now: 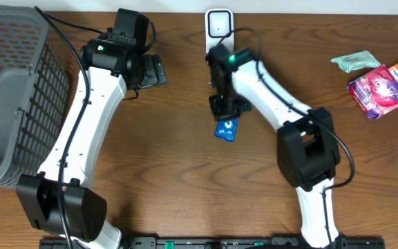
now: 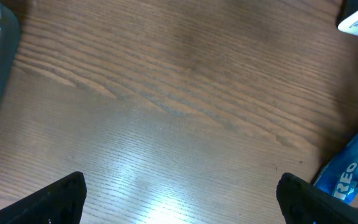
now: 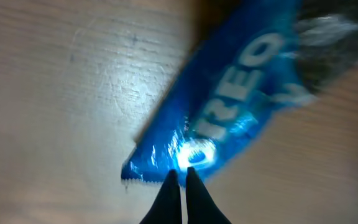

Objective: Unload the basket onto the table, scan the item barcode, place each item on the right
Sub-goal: 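Lift the Oreo packet and hold it up toward the scanner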

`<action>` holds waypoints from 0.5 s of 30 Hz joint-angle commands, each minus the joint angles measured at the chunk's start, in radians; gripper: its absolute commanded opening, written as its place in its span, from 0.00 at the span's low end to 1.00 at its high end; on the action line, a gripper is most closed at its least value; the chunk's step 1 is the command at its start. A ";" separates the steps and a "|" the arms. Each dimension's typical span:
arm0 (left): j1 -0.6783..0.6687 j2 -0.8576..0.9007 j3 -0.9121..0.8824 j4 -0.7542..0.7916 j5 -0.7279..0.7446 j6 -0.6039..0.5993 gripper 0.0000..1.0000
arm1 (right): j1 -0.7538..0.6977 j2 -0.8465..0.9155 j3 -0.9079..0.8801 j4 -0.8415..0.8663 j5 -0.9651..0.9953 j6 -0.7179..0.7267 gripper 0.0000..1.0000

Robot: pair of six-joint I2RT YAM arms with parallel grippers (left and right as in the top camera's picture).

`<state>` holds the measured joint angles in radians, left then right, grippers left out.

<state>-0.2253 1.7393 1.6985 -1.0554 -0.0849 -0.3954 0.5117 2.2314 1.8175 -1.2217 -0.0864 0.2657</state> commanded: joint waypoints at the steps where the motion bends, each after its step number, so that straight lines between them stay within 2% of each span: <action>1: 0.001 0.005 0.005 -0.006 -0.009 0.002 0.98 | 0.011 -0.012 -0.111 0.068 0.035 0.087 0.01; 4: 0.001 0.005 0.005 -0.006 -0.009 0.002 0.98 | 0.013 -0.012 -0.200 0.139 0.023 0.105 0.01; 7: 0.001 0.005 0.005 -0.006 -0.009 0.002 0.98 | 0.012 -0.014 -0.205 0.119 0.001 0.104 0.01; 11: 0.001 0.005 0.005 -0.006 -0.009 0.002 0.98 | -0.002 -0.032 -0.123 0.038 0.007 0.079 0.01; 15: 0.001 0.005 0.005 -0.006 -0.009 0.002 0.98 | -0.036 -0.054 0.010 -0.030 0.093 0.067 0.01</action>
<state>-0.2253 1.7393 1.6985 -1.0557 -0.0845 -0.3954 0.5076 2.1948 1.7321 -1.2457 -0.0631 0.3401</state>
